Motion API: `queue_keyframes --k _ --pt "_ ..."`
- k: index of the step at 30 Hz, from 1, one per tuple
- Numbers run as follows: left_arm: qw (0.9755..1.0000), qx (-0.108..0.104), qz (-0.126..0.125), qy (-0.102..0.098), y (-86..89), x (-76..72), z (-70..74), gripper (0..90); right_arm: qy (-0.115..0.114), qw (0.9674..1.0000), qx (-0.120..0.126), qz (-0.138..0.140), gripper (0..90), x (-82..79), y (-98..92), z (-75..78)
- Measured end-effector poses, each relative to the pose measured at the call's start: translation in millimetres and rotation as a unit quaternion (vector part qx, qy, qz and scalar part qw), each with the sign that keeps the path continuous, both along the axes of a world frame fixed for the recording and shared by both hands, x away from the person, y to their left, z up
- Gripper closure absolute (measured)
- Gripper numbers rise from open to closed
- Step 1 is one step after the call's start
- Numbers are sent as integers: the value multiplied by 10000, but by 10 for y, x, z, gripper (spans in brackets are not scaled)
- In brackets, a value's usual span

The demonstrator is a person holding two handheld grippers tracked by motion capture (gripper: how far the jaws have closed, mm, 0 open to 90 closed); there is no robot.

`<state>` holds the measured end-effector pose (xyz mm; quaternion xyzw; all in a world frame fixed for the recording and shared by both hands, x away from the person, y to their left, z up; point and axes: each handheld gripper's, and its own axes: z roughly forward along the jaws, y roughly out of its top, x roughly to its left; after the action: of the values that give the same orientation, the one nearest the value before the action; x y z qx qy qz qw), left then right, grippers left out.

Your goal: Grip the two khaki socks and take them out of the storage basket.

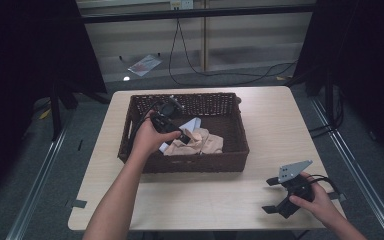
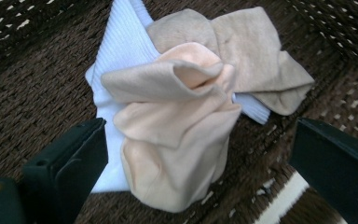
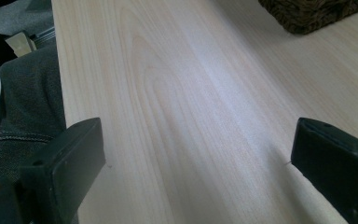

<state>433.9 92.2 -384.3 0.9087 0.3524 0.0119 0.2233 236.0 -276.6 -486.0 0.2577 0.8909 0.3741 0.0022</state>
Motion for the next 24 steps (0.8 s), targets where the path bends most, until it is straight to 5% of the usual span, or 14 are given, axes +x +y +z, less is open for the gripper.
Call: queue_keyframes --k 6,16,24 --pt "9999 -61 119 2 -46 126 -91 45 -1 10000 3 10 26 1 2 -2" --pt "9998 0 177 30 -78 280 -291 173 1 10000 16 31 26 0 3 -2" --pt "9998 32 182 95 -89 331 -364 376 25 10000 13 57 26 -1 4 -3"
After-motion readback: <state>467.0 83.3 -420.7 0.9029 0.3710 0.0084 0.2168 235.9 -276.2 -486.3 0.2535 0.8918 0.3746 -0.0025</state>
